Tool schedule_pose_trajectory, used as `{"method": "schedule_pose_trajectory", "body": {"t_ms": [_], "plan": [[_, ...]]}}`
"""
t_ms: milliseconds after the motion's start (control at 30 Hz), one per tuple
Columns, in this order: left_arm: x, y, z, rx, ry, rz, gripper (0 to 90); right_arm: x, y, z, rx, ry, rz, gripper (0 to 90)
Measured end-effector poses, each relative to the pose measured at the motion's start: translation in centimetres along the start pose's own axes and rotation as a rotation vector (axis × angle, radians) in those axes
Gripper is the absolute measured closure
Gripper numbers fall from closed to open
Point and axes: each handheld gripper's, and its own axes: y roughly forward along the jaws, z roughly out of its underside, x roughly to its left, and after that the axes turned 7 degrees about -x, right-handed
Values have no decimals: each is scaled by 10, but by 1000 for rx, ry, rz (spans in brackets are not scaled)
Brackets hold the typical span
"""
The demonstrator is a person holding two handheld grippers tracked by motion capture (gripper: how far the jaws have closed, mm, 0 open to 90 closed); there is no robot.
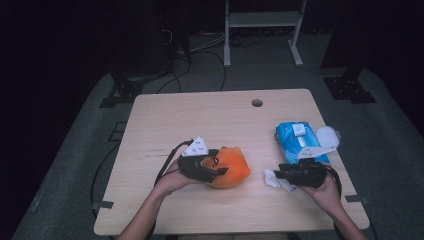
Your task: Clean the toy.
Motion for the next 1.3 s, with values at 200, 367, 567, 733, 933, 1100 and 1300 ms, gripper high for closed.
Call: {"method": "schedule_pose_trajectory", "body": {"t_ms": [200,367,567,733,933,1100,1300], "plan": [[2,-16,9,-8,-22,-18,262,1,-3,0,-4,3,1,587],[5,-30,17,-16,-46,-39,251,2,-5,-1,-7,1,0,579],[7,-44,27,-24,-68,-61,242,3,-5,-1,-8,-1,-4,570],[9,-52,33,-20,-80,-77,233,3,-5,0,-7,-3,-4,562],[9,-58,42,-13,-91,-88,222,4,-6,0,-8,-4,-7,554],[10,-65,48,-9,-103,-99,216,4,-6,0,-5,-5,-8,551],[10,-69,57,-3,-120,-105,207,4,-6,0,-4,-3,-12,545]]}}
